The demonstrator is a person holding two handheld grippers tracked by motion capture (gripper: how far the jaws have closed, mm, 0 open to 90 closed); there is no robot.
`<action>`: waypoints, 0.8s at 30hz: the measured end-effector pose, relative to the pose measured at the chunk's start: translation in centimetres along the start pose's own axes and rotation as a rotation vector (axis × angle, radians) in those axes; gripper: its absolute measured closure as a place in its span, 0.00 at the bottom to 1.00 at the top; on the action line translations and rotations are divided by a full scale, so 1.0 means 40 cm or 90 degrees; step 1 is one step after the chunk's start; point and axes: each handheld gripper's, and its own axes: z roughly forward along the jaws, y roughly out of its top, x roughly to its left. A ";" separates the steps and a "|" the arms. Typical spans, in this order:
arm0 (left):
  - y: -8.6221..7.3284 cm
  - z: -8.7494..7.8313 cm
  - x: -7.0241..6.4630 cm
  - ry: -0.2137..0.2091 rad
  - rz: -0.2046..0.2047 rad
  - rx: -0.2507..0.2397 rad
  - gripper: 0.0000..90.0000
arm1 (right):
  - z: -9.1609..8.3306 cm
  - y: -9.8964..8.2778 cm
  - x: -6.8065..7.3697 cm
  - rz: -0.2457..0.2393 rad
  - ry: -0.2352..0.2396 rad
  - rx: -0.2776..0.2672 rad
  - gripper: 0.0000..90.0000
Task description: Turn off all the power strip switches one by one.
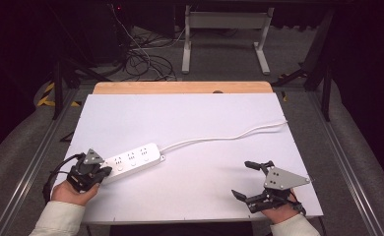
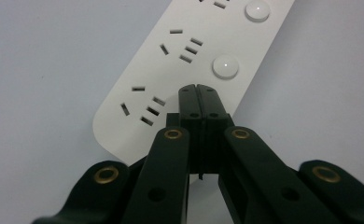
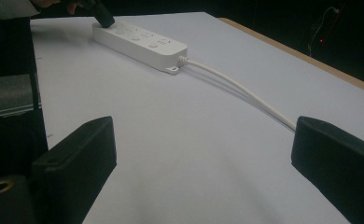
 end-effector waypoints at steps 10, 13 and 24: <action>-0.009 -0.004 0.007 0.007 -0.011 -0.009 1.00 | -0.002 0.000 0.001 0.000 0.003 -0.001 0.08; -0.006 0.000 0.001 0.000 -0.002 -0.012 1.00 | 0.002 0.000 0.002 0.000 0.005 -0.001 0.08; -0.007 0.001 0.000 -0.002 -0.015 -0.013 1.00 | -0.002 0.000 0.005 -0.003 0.002 -0.001 0.08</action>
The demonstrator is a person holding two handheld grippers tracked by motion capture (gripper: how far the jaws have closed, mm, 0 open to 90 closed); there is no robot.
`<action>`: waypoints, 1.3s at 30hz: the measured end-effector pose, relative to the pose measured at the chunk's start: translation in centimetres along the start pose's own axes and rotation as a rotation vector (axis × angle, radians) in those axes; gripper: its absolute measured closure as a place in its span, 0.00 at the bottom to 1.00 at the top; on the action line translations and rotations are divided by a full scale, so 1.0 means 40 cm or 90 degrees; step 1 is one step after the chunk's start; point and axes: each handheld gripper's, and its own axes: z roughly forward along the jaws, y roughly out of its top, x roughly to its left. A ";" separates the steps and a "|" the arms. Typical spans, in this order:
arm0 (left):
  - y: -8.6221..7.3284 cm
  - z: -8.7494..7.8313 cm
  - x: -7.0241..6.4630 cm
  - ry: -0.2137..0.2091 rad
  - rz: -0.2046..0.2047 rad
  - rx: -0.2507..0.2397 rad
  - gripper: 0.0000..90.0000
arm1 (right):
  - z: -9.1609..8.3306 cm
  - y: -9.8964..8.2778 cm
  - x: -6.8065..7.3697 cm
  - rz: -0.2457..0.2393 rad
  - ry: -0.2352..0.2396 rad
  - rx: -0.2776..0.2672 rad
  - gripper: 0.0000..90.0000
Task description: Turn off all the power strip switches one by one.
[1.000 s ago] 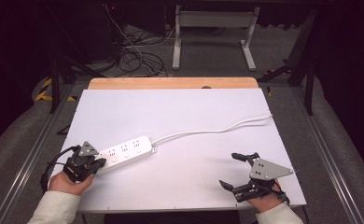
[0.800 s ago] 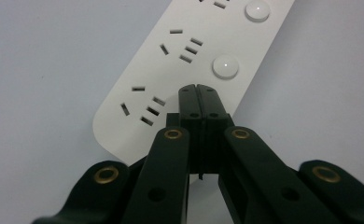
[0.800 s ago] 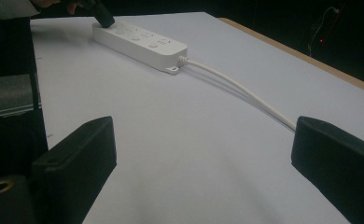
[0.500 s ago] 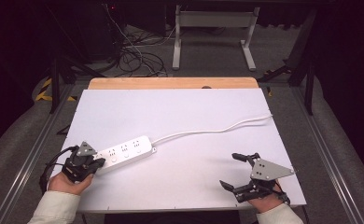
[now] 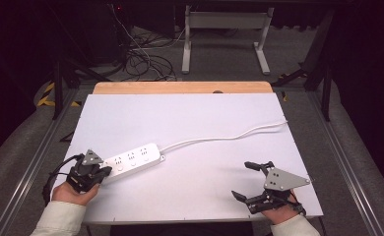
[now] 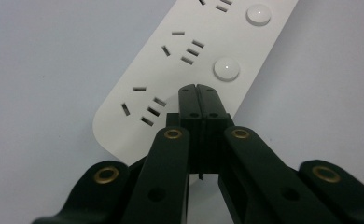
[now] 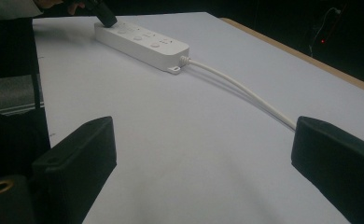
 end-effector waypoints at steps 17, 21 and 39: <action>-0.007 -0.029 0.019 -0.025 -0.027 -0.063 1.00 | 0.002 0.001 -0.002 -0.003 0.001 -0.001 0.08; 0.010 -0.051 0.009 -0.030 -0.011 -0.091 1.00 | 0.004 0.001 -0.001 -0.004 0.002 0.004 0.08; 0.054 -0.010 -0.026 -0.083 0.041 -0.079 1.00 | 0.006 0.001 0.001 -0.003 0.005 0.005 0.08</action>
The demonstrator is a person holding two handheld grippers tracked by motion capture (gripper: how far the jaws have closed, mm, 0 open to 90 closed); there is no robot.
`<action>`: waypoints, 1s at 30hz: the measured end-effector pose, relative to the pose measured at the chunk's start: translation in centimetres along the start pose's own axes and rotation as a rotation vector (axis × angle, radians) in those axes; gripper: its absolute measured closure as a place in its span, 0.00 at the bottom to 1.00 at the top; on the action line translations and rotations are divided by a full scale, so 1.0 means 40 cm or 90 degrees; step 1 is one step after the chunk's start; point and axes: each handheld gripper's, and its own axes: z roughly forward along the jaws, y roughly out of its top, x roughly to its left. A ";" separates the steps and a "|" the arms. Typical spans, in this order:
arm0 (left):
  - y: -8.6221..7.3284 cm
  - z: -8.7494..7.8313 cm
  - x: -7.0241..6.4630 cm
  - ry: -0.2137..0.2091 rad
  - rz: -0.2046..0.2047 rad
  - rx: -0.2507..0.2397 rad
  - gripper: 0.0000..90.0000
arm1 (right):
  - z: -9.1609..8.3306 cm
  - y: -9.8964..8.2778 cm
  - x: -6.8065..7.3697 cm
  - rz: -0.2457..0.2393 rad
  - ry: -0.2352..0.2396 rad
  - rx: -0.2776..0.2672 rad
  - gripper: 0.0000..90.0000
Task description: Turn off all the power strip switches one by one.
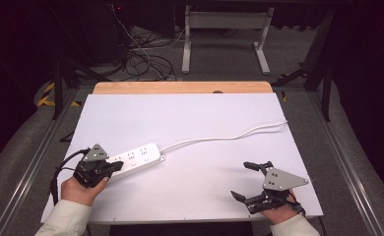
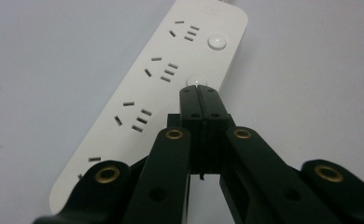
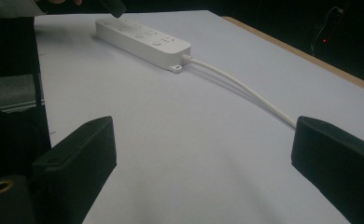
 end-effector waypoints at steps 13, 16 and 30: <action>-0.009 0.039 0.018 0.011 -0.011 0.037 1.00 | 0.000 0.000 0.000 0.001 0.003 0.000 0.08; -0.011 0.042 0.023 0.013 -0.015 0.038 1.00 | 0.000 0.000 -0.001 0.000 0.002 0.001 0.08; -0.027 0.046 0.039 0.013 -0.036 0.026 1.00 | -0.001 0.000 0.000 -0.002 0.004 0.000 0.08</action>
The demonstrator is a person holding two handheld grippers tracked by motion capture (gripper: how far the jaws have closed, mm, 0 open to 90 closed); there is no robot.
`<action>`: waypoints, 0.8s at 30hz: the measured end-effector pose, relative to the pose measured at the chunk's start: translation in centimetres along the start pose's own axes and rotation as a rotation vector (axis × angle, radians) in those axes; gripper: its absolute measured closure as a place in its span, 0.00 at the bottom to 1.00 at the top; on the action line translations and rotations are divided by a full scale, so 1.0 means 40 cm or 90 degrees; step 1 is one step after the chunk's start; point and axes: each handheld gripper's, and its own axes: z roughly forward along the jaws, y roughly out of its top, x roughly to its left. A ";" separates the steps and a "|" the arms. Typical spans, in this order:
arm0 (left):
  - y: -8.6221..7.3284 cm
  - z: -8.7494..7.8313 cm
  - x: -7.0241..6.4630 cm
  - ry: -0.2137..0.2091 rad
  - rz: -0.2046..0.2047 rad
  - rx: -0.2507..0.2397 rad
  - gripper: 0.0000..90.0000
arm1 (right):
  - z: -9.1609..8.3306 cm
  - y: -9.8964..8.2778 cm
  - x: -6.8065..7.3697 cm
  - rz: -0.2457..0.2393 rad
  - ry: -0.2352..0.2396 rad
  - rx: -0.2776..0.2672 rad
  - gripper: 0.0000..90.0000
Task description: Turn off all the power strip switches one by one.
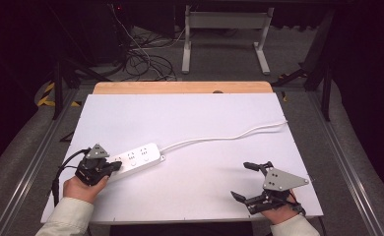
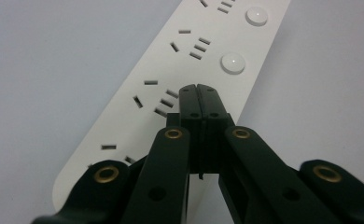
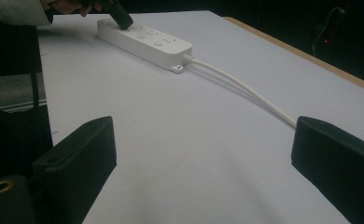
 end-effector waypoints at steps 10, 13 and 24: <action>-0.007 0.001 -0.008 0.013 0.005 -0.013 1.00 | 0.000 0.000 0.001 -0.002 -0.001 0.003 0.08; -0.008 0.001 -0.011 0.018 0.007 -0.014 1.00 | 0.000 0.000 0.000 -0.002 0.000 0.003 0.08; -0.008 0.002 -0.013 0.023 0.007 -0.015 1.00 | 0.002 0.000 0.000 -0.003 0.000 0.003 0.08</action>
